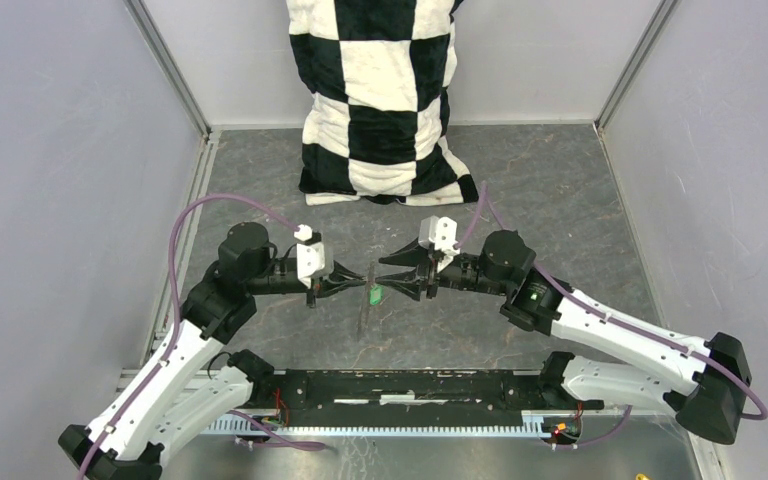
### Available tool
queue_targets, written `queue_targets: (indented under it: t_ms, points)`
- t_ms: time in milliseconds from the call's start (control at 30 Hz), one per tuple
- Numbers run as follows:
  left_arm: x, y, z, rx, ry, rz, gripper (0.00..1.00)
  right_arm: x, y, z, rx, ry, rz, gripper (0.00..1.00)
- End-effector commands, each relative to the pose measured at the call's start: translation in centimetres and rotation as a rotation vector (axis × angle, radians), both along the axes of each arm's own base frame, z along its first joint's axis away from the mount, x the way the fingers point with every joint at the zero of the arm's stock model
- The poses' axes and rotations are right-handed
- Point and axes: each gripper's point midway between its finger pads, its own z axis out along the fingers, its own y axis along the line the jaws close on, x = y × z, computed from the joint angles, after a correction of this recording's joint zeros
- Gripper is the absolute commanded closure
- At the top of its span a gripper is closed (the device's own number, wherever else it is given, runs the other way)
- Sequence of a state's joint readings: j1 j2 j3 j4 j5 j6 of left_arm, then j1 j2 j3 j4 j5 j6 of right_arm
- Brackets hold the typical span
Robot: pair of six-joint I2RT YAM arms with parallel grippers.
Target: Put the keys on the keyring
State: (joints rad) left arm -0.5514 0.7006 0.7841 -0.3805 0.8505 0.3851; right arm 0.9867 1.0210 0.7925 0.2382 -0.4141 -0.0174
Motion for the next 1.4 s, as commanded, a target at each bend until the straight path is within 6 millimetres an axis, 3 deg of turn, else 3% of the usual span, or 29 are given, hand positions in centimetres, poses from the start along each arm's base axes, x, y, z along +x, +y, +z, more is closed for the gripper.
queue_targets:
  t_ms: [0, 267, 467, 767, 967, 1067, 1367]
  points:
    - [-0.8, -1.2, 3.7, -0.134, 0.039, -0.055, 0.98, -1.3, -0.2, 2.5, 0.137, 0.038, 0.064, 0.55]
    - [-0.7, -1.9, 6.4, -0.227, 0.087, -0.061, 0.98, -1.7, -0.9, 2.8, 0.182, 0.049, 0.062, 0.54]
    - [-1.4, -2.3, 7.3, -0.273, 0.147, -0.097, 0.98, -1.6, -1.4, 4.5, 0.205, -0.004, 0.071, 0.56]
    - [-2.3, -2.3, 6.4, -0.243, 0.166, -0.153, 0.98, -1.3, -1.4, 5.9, 0.172, -0.059, 0.106, 0.57]
    - [-2.1, -2.1, 6.0, -0.232, 0.157, -0.133, 0.98, -3.1, -0.8, 6.4, 0.155, -0.063, 0.243, 0.55]
    - [-1.8, -2.1, 6.0, -0.235, 0.141, -0.113, 0.98, -2.9, -0.7, 6.0, 0.133, -0.057, 0.233, 0.54]
    - [-1.9, -2.0, 5.2, -0.208, 0.152, -0.113, 0.98, -2.2, -0.3, 5.8, 0.123, -0.047, 0.207, 0.67]
